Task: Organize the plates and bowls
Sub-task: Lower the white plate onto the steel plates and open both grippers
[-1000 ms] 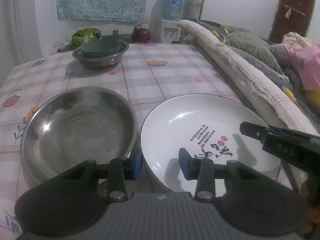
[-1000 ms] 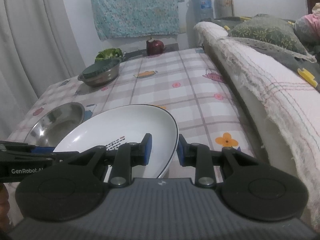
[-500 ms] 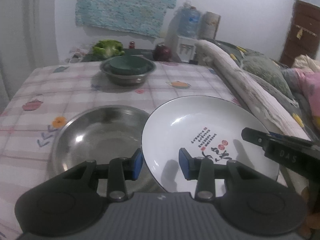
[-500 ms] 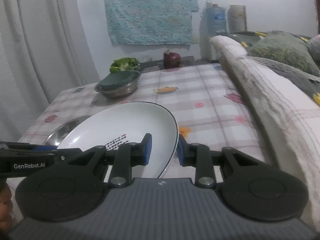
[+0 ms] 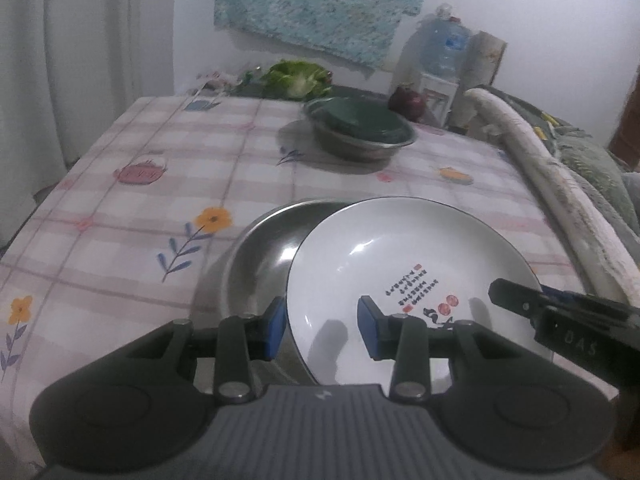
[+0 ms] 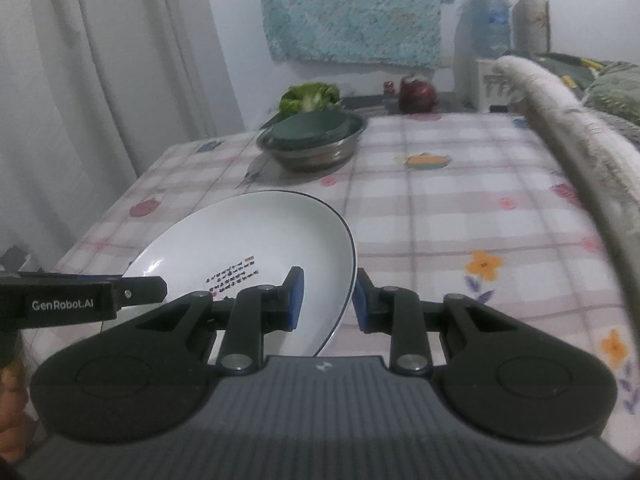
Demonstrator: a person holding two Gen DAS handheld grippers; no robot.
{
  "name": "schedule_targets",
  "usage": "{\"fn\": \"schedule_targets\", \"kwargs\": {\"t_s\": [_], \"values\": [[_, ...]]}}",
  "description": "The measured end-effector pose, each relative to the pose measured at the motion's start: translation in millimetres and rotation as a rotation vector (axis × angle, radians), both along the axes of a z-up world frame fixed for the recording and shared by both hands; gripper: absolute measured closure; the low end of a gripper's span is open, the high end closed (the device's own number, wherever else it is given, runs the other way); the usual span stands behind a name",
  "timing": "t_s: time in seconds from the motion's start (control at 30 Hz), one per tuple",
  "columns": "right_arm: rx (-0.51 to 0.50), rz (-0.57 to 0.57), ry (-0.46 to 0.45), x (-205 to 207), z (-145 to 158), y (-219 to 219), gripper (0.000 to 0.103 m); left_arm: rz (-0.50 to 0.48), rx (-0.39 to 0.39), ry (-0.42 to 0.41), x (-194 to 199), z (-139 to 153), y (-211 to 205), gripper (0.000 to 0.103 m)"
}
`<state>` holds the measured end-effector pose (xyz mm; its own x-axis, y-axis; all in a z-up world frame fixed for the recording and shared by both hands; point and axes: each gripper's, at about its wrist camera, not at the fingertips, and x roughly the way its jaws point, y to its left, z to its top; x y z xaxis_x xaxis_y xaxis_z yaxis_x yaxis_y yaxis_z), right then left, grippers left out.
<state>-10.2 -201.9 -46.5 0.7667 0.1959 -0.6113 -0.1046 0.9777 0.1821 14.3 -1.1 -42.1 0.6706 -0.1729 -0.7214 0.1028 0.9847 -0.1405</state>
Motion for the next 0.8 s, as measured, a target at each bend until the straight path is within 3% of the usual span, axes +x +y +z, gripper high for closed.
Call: {"fn": "schedule_targets", "kwargs": {"t_s": [0.27,0.6,0.8], "values": [[-0.023,0.016,0.033,15,-7,19,0.077,0.009,-0.019,0.032,6,-10,18,0.064],[-0.024,0.003,0.038,24,-8,22,0.077,-0.050,-0.019,-0.034,-1,-2,15,0.061],[-0.021,-0.009,0.023,20,-7,18,0.074,-0.032,0.002,-0.065,-3,3,22,0.050]]}}
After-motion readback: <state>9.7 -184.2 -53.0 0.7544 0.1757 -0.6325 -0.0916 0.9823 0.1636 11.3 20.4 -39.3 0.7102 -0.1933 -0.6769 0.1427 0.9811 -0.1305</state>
